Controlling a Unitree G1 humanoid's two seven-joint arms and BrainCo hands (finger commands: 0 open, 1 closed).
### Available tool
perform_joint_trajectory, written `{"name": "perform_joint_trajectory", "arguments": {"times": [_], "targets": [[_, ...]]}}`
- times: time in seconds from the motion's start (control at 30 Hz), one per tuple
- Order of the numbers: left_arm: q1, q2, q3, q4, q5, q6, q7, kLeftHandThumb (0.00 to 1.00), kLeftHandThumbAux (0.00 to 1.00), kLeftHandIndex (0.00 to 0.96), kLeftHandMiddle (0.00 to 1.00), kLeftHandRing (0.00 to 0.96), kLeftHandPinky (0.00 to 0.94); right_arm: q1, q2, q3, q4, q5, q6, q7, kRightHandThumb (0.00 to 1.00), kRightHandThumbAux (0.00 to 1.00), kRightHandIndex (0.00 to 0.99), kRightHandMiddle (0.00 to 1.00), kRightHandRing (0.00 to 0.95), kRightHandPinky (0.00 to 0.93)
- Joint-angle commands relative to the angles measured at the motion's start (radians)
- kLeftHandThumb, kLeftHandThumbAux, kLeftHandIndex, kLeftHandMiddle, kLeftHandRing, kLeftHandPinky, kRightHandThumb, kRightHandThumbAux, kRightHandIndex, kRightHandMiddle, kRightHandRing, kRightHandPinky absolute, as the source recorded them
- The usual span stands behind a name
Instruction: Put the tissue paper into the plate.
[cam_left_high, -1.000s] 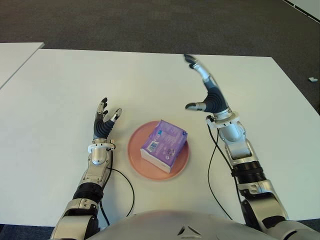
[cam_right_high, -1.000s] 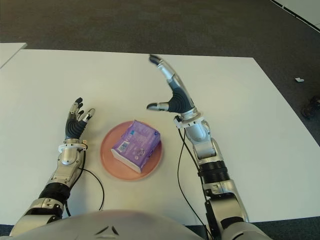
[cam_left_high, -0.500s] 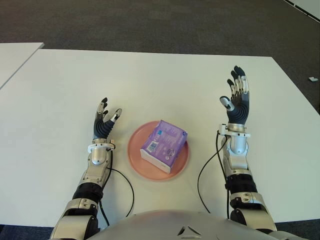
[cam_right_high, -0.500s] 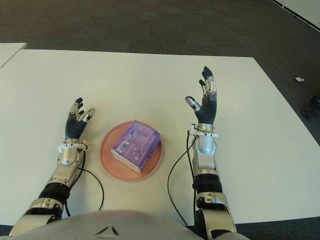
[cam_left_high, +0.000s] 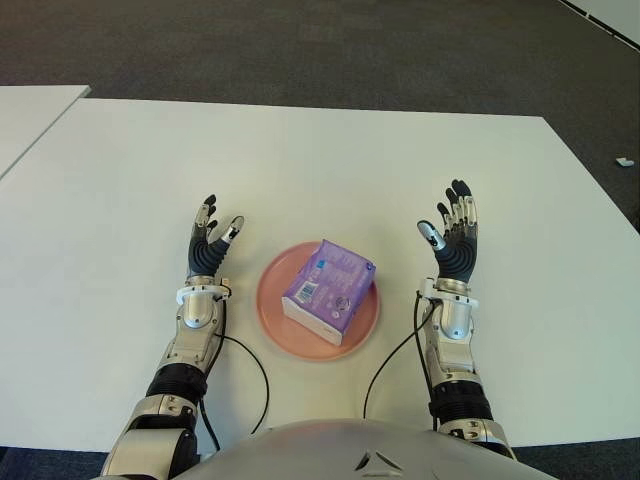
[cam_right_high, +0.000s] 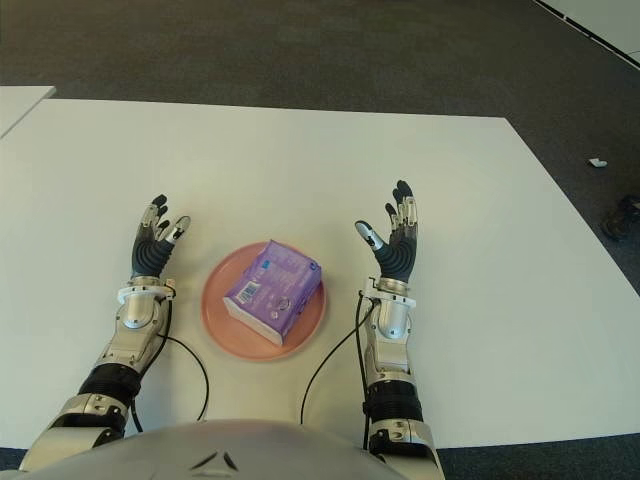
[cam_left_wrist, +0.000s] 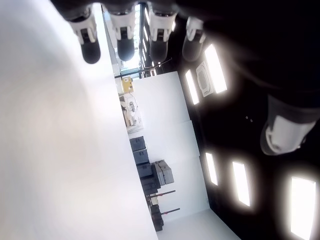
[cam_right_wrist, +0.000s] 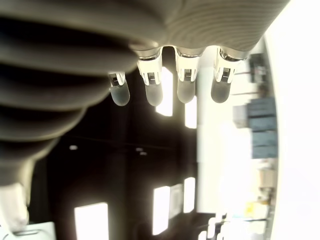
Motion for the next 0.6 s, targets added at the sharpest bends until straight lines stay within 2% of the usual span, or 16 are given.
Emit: {"name": "perform_joint_trajectory", "arguments": {"times": [0.03, 0.37, 0.6], "targets": [[0.058, -0.011, -0.005, 0.064, 0.002, 0.020, -0.017, 0.015, 0.448, 0.000, 0.000, 0.000, 0.000, 0.047, 0.014, 0.003, 0.006, -0.030, 0.068, -0.016, 0.000, 0.614, 0.000, 0.000, 0.000, 0.000], [0.063, -0.013, -0.003, 0.057, -0.003, 0.006, -0.022, 0.023, 0.434, 0.000, 0.000, 0.000, 0.000, 0.070, 0.025, 0.010, -0.007, -0.059, 0.149, -0.040, 0.000, 0.634, 0.000, 0.000, 0.000, 0.000], [0.067, -0.011, -0.003, 0.051, -0.006, -0.004, -0.025, 0.023, 0.428, 0.000, 0.000, 0.000, 0.000, 0.092, 0.026, 0.025, -0.028, -0.050, 0.218, -0.010, 0.000, 0.640, 0.000, 0.000, 0.000, 0.000]]}}
